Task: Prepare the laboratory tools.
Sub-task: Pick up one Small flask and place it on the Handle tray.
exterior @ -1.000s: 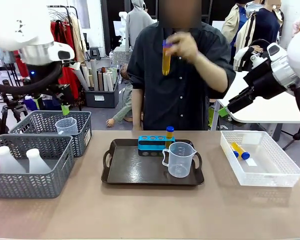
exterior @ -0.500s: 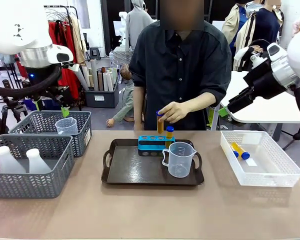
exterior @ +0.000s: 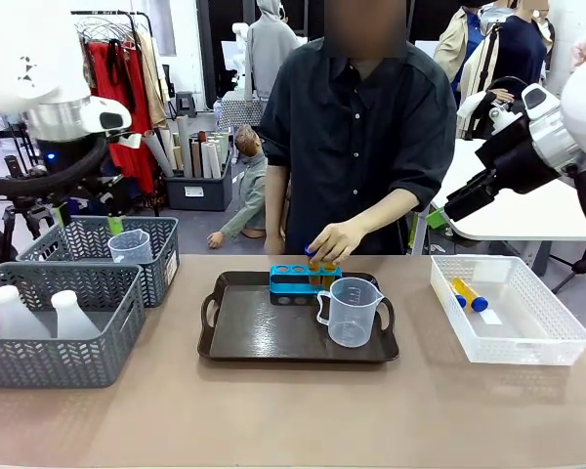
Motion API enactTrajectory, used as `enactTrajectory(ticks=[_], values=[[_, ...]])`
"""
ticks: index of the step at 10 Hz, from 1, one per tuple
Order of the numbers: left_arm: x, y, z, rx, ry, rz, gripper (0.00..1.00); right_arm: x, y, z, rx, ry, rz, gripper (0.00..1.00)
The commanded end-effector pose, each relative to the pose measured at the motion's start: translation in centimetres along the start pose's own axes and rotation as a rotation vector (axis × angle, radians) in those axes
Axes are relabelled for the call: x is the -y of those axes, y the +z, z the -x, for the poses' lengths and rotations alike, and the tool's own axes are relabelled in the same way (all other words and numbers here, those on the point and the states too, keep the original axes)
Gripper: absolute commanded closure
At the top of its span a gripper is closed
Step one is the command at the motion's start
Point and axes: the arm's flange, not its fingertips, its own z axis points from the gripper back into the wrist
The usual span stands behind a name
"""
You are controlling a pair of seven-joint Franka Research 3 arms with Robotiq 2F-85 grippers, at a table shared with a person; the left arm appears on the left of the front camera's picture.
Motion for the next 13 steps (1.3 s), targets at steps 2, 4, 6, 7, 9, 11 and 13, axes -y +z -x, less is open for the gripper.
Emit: enactTrajectory(ticks=[2,4,6,7,9,11,13], values=[[-2.3,-3.7,1.4,0.01,0.141,-0.014,0.0,0.1,0.0,0.0,0.02,-0.005,-0.021,0.0],[-3.0,-6.3,1.8,-0.006,0.175,0.006,0.0,0.1,0.0,0.0,0.02,-0.005,-0.021,0.0],[-3.5,-8.7,2.7,-0.017,0.189,0.029,0.0,0.1,0.0,0.0,0.02,-0.005,-0.021,0.0],[-3.8,-9.5,3.1,0.002,0.201,0.018,0.0,0.1,0.0,0.0,0.02,-0.005,-0.021,0.0],[-4.4,-11.0,3.6,0.003,0.213,0.035,0.0,0.1,0.0,0.0,0.02,-0.005,-0.021,0.0],[-4.7,-12.6,3.6,-0.024,0.214,0.03,0.0,0.1,0.0,0.0,0.02,-0.005,-0.021,0.0],[-5.2,-13.8,3.6,-0.035,0.232,0.031,0.0,0.1,0.0,0.0,0.02,-0.005,-0.021,0.0]])
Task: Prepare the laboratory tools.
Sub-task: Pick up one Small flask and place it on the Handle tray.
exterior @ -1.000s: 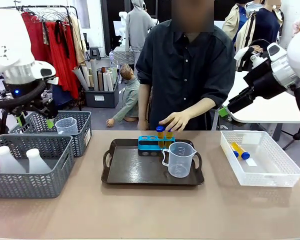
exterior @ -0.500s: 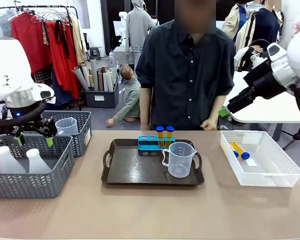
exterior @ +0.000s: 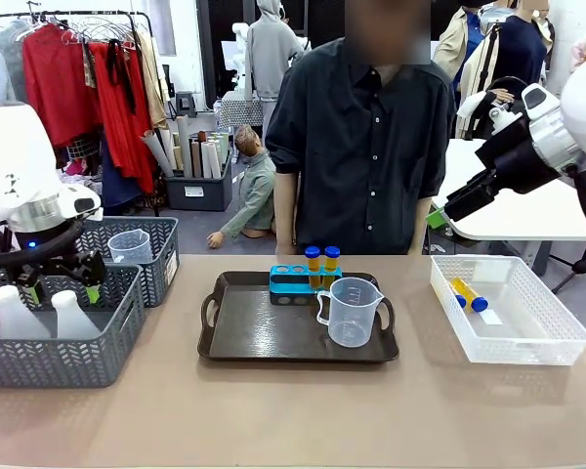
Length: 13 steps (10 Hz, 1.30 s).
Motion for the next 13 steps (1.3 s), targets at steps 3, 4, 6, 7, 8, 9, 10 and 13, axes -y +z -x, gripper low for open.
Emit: enactTrajectory(ticks=[3,4,6,7,8,9,10,13], values=[[-1.1,-1.8,0.0,-0.003,0.047,-0.002,0.2,0.1,0.0,0.0,0.02,-0.005,-0.021,0.0],[-1.1,-1.9,-0.1,-0.005,0.041,0.0,0.39,0.1,0.0,0.0,0.02,-0.005,-0.021,0.0],[-1.0,-1.9,0.0,-0.006,0.037,-0.001,0.79,0.1,0.0,0.0,0.02,-0.005,-0.021,0.0],[-0.9,-1.9,0.2,-0.009,0.036,0.001,0.99,0.1,0.0,0.0,0.02,-0.005,-0.021,0.0],[-0.9,-1.9,0.2,-0.009,0.032,-0.004,1.0,0.1,0.0,0.0,0.02,-0.005,-0.021,0.0],[-1.0,-2.0,0.1,-0.009,0.03,-0.006,1.0,0.1,0.0,0.0,0.02,-0.005,-0.021,0.0],[-1.0,-2.1,0.2,-0.011,0.033,-0.001,1.0,0.1,0.0,0.0,0.02,-0.005,-0.021,0.0],[-0.2,1.3,-0.2,-0.007,-0.012,0.018,1.0,0.1,0.0,0.0,0.02,-0.005,-0.021,0.0]])
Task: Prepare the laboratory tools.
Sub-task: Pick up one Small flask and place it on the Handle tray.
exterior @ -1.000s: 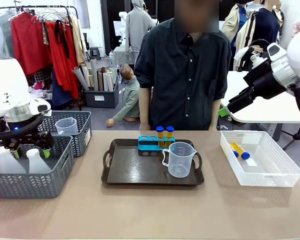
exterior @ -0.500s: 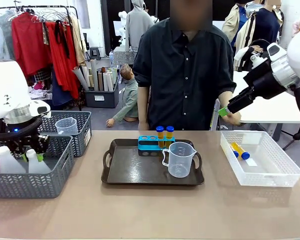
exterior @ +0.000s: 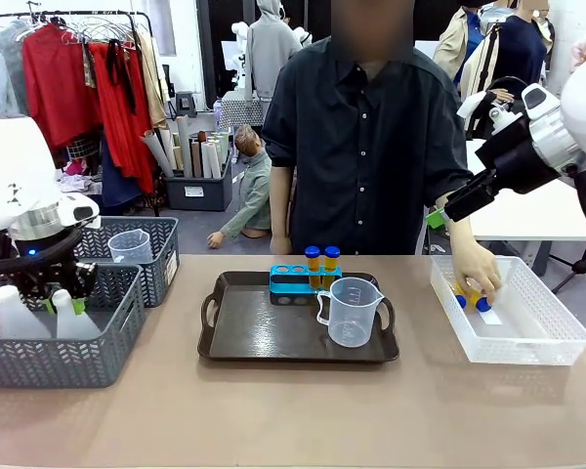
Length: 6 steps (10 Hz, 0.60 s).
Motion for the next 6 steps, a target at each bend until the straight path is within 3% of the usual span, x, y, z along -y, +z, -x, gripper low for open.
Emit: enactTrajectory(ticks=[1,6], values=[[0.4,4.3,-0.1,-0.027,-0.032,0.008,1.0,0.1,0.0,0.0,0.02,-0.005,-0.021,0.0],[3.1,17.4,-1.3,-0.007,-0.11,-0.007,1.0,0.1,0.0,0.0,0.02,-0.005,-0.021,0.0]])
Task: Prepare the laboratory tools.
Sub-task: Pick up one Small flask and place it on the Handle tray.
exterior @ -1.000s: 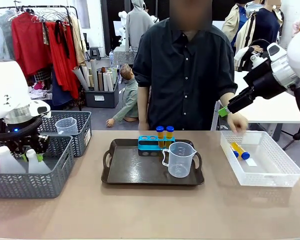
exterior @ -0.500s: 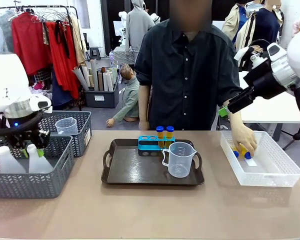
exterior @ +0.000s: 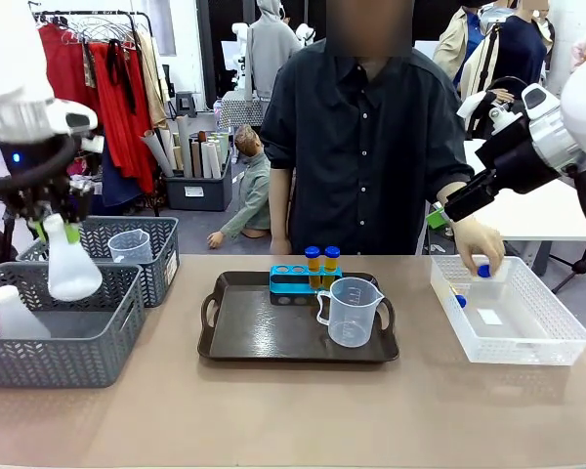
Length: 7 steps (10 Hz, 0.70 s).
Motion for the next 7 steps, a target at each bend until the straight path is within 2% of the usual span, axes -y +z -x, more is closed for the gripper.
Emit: enactTrajectory(ticks=[1,3,7], values=[[0.8,4.1,-1.1,0.029,-0.046,0.013,1.0,0.1,0.0,0.0,0.02,-0.005,-0.021,0.0],[2.8,9.0,-1.4,0.084,-0.127,0.015,1.0,0.1,0.0,0.0,0.02,-0.005,-0.021,0.0],[7.7,17.4,-0.8,0.187,-0.381,-0.006,1.0,0.1,0.0,0.0,0.02,-0.005,-0.021,0.0]])
